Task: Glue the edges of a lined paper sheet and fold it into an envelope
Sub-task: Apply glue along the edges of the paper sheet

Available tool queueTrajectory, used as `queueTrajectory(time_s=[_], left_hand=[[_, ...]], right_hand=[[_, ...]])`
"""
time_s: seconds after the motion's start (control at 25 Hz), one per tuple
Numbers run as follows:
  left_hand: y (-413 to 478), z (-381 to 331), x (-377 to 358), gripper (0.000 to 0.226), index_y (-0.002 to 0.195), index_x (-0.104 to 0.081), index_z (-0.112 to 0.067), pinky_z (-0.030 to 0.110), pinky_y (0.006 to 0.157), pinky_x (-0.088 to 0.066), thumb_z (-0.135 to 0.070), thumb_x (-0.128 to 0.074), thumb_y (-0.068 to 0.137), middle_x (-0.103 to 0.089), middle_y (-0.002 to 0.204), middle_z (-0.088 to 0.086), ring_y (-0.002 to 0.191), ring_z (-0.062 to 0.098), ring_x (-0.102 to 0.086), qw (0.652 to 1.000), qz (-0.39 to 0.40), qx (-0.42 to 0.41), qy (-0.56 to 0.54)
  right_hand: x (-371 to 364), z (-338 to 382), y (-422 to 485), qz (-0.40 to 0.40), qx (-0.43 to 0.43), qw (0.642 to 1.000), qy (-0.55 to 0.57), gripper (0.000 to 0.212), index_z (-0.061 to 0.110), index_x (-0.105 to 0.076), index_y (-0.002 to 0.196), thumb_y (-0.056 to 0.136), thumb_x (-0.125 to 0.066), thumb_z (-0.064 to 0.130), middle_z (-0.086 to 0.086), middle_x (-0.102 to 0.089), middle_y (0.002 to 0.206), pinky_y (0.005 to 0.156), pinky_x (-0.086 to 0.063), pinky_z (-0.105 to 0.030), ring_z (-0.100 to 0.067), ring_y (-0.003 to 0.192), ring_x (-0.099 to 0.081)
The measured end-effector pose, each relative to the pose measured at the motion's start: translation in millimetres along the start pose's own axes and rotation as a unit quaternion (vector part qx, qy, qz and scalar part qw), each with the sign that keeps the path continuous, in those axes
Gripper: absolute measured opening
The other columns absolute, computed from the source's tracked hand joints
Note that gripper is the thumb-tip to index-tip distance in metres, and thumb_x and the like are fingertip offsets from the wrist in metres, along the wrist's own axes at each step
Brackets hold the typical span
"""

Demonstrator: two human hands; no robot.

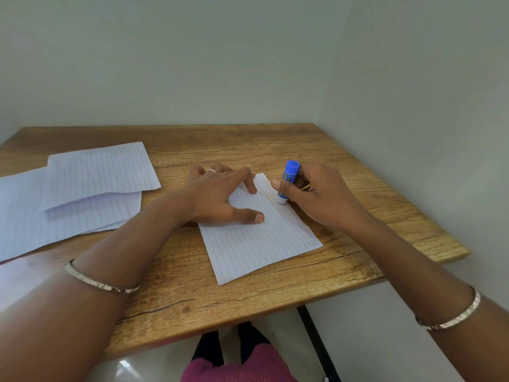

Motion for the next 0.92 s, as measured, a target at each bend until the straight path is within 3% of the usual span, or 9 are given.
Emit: queueTrajectory(time_s=[0.24, 0.4, 0.6, 0.76, 0.92], left_hand=[[-0.4, 1.0, -0.5, 0.084, 0.121, -0.043, -0.043, 0.059, 0.117, -0.009, -0.093, -0.031, 0.055, -0.038, 0.157, -0.015, 0.148, 0.019, -0.024, 1.000, -0.002, 0.003, -0.008], [-0.3, 1.6, -0.7, 0.084, 0.120, -0.043, -0.043, 0.058, 0.117, -0.007, -0.094, -0.032, 0.055, -0.038, 0.157, -0.015, 0.148, 0.019, -0.024, 1.000, 0.000, 0.005, -0.011], [-0.3, 2.1, -0.4, 0.086, 0.122, -0.044, -0.043, 0.059, 0.118, -0.006, -0.094, -0.032, 0.054, -0.038, 0.157, -0.015, 0.148, 0.020, -0.025, 1.000, -0.002, 0.008, -0.012], [-0.5, 2.6, -1.0, 0.085, 0.121, -0.044, -0.043, 0.056, 0.117, -0.008, -0.094, -0.032, 0.054, -0.039, 0.156, -0.015, 0.147, 0.019, -0.026, 1.000, -0.007, 0.008, -0.015], [-0.1, 3.3, -1.2, 0.086, 0.122, -0.044, -0.043, 0.054, 0.117, -0.007, -0.094, -0.032, 0.054, -0.039, 0.156, -0.014, 0.147, 0.019, -0.027, 1.000, -0.009, 0.009, -0.012]], right_hand=[[3.8, -2.2, -9.1, 0.000, -0.003, 1.000, 0.010, 0.036, 0.013, -0.068, 0.081, 0.095, -0.066, 0.046, -0.011, -0.072, 0.077, 0.060, -0.041, -0.021, -0.026, 0.073, -0.065], [6.7, -1.5, -18.8, 0.001, -0.013, 1.000, 0.018, 0.035, 0.015, -0.068, 0.082, 0.095, -0.066, 0.047, -0.009, -0.074, 0.078, 0.071, -0.053, -0.042, -0.026, 0.076, -0.069], [13.2, -3.3, -31.1, -0.006, -0.034, 0.999, 0.025, 0.037, 0.013, -0.069, 0.082, 0.094, -0.067, 0.049, -0.007, -0.074, 0.077, 0.074, -0.055, -0.044, -0.026, 0.075, -0.070], [18.1, -1.9, -47.0, -0.015, -0.049, 0.998, 0.033, 0.036, 0.013, -0.073, 0.090, 0.093, -0.067, 0.049, -0.008, -0.078, 0.090, 0.078, -0.056, -0.045, -0.025, 0.079, -0.072], [28.1, -0.2, -63.7, -0.008, -0.052, 0.998, 0.041, 0.033, 0.017, -0.073, 0.085, 0.093, -0.066, 0.049, 0.000, -0.077, 0.079, 0.076, -0.055, -0.041, -0.020, 0.075, -0.071]])
Point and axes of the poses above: each hand's wrist, its own y-axis towards the middle knuckle, its own x-axis out of the back of the hand, z = x × y, the point moved 2 cm from there along y, towards the middle knuckle
